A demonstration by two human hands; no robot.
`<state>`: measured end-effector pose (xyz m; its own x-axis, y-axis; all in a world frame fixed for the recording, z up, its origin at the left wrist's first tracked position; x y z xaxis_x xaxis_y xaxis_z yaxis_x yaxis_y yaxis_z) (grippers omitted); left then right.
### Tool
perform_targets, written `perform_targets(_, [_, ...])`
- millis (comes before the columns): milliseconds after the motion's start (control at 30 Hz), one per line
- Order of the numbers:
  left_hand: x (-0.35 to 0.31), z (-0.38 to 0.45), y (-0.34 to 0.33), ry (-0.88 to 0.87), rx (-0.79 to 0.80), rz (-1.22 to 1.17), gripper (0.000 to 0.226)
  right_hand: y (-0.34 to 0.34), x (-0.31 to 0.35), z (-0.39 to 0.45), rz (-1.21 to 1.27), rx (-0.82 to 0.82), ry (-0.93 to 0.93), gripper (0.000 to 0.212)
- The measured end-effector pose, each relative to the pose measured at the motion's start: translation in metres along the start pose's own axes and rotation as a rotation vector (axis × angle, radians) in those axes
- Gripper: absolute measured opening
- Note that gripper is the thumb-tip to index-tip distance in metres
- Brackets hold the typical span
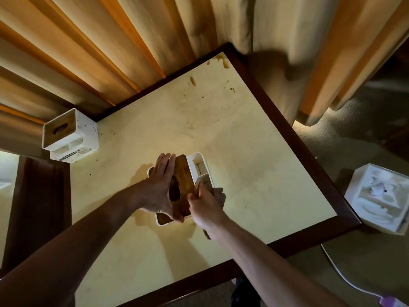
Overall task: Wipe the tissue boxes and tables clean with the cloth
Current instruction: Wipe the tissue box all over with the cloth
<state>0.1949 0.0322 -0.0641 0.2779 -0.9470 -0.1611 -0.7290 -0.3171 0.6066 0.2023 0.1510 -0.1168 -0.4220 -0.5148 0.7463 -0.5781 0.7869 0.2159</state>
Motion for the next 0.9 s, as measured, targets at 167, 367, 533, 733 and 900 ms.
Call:
perform_targets(167, [0.004,0.005,-0.001,0.0,-0.015,0.005,0.173,-0.006,0.002,0.008,0.252,0.316,-0.221,0.015])
perform_targets(367, [0.004,0.007,-0.001,-0.004,-0.039,0.001,0.172,-0.003,0.009,0.007,0.353,0.374,-0.253,0.019])
perform_targets(533, [0.005,0.007,-0.001,-0.016,-0.056,0.005,0.174,0.008,0.011,0.005,-0.046,-0.018,0.116,0.008])
perform_targets(733, [0.008,0.011,0.0,-0.03,-0.069,0.005,0.173,0.007,0.012,-0.023,-0.1,-0.067,0.344,0.048])
perform_targets(900, [0.008,0.01,-0.001,-0.038,-0.08,-0.006,0.173,0.03,0.014,-0.048,0.124,0.119,0.347,0.047])
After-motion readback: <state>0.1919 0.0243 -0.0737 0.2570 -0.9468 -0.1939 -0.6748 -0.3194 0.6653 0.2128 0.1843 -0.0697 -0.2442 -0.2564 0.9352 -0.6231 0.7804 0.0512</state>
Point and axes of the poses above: each hand's wrist, its own z-axis towards the middle knuckle, its own y-axis out of the back of the hand, x = y × z, the point moved 10 cm from there along z, towards the middle knuckle, and after that the axes turned 8 degrees about -z, right-handed, at the moved point
